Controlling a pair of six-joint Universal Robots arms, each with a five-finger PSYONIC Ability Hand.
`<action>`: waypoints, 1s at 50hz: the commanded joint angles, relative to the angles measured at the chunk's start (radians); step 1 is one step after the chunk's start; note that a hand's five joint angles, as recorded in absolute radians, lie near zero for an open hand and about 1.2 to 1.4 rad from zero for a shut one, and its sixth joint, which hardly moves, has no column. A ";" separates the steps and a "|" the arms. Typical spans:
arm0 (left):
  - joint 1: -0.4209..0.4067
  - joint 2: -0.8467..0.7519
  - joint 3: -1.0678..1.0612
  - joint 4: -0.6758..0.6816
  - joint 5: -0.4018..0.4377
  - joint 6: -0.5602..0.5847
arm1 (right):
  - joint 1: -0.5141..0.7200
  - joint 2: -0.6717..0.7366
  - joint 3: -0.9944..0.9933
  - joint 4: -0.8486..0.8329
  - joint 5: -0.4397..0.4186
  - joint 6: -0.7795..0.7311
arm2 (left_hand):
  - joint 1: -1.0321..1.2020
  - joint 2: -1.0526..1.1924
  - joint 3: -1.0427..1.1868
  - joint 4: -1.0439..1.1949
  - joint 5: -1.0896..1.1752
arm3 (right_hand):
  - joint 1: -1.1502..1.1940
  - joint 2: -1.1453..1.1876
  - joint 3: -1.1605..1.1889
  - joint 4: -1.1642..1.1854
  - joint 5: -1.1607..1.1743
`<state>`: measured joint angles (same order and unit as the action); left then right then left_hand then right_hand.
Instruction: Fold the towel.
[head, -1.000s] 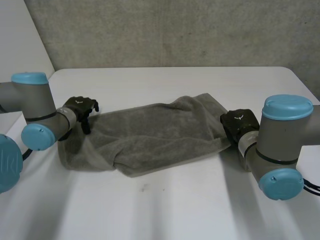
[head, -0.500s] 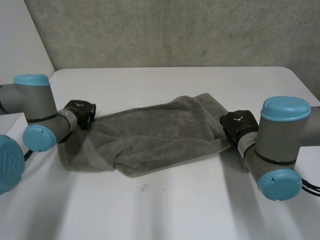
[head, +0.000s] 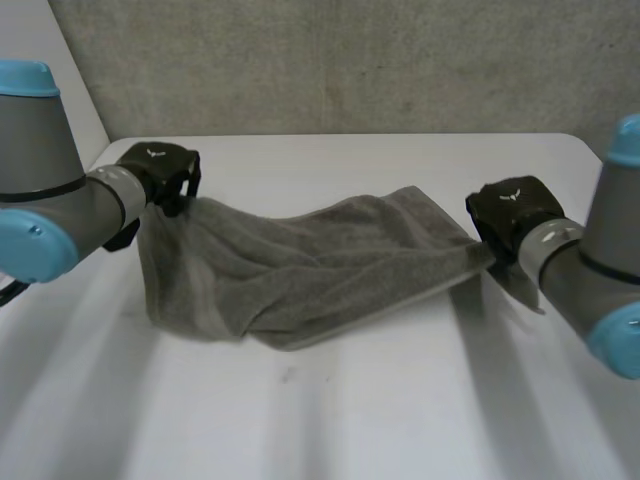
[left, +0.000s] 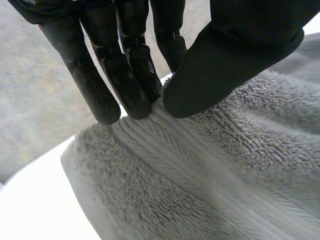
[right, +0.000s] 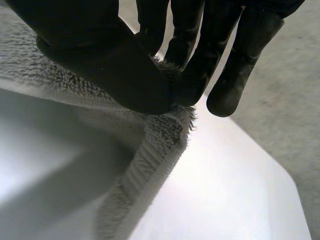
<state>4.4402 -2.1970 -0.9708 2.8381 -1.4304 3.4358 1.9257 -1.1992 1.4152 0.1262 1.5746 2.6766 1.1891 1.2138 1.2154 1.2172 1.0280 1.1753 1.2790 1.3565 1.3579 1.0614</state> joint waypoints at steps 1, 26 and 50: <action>-0.002 0.111 -0.193 -0.045 0.077 -0.006 | -0.036 -0.042 0.040 0.339 -0.080 -0.158 | 0.207 0.182 0.181 0.179 0.194 | 0.221 0.117 0.040 0.038 0.160; -0.081 0.253 -0.312 -0.040 0.099 -0.006 | -0.019 0.287 -0.413 0.270 -0.232 0.106 | 0.207 0.182 0.181 0.179 0.194 | -1.001 -1.104 -1.182 -1.183 -1.061; -0.194 0.635 -0.425 -0.031 0.097 -0.007 | 0.064 0.595 -0.602 -0.039 -0.459 0.361 | 0.207 0.182 0.181 0.179 0.194 | -1.001 -1.104 -1.182 -1.183 -1.061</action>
<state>4.2544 -1.6522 -1.3521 2.7977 -1.3320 3.4271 1.9738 -0.6297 0.8221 0.0986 1.1791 3.0189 1.1891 1.2139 1.2157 1.2175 1.0308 0.2817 0.2662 0.2333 0.2518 0.0855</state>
